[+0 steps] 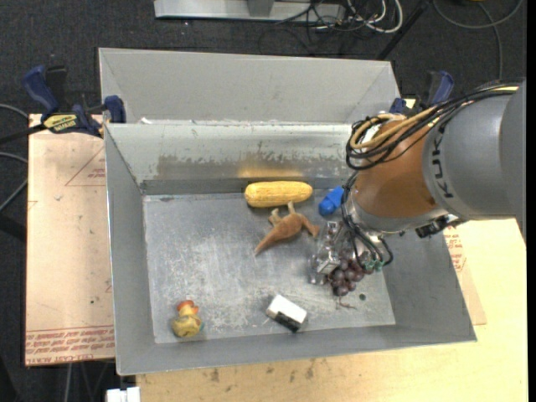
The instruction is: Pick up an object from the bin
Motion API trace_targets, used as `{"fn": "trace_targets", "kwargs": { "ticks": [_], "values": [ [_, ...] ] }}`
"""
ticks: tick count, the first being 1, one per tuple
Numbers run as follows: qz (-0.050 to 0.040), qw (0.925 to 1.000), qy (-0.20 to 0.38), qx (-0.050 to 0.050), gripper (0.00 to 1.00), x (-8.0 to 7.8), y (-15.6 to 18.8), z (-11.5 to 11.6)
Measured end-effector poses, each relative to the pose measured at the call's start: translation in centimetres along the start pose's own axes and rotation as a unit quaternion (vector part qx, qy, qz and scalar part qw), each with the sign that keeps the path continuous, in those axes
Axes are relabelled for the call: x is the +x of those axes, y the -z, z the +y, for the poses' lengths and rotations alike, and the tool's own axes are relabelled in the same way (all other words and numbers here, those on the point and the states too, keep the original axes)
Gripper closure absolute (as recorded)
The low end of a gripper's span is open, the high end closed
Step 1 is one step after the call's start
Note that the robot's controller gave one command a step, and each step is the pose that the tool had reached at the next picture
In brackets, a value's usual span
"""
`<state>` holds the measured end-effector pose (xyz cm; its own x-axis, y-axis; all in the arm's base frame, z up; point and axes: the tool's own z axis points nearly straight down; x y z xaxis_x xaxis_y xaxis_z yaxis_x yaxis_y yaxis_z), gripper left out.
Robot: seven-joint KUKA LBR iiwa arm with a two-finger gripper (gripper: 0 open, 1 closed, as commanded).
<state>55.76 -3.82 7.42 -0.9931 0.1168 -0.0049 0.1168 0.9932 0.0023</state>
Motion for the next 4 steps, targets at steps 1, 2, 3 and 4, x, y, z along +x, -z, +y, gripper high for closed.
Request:
{"fn": "trace_targets", "kwargs": {
  "ticks": [1,2,3,4],
  "values": [
    [0.0045,1.0,0.009,0.0,1.0,-0.5,4.3,-1.2],
    [-0.0025,0.9999,0.013,0.002,1.0,-2.9,9.3,-2.0],
    [0.0097,0.9991,0.042,0.0,1.0,-2.5,7.7,-2.0],
    [0.0021,0.9964,0.084,0.001,1.0,-4.1,14.6,-3.0]
  ]
}}
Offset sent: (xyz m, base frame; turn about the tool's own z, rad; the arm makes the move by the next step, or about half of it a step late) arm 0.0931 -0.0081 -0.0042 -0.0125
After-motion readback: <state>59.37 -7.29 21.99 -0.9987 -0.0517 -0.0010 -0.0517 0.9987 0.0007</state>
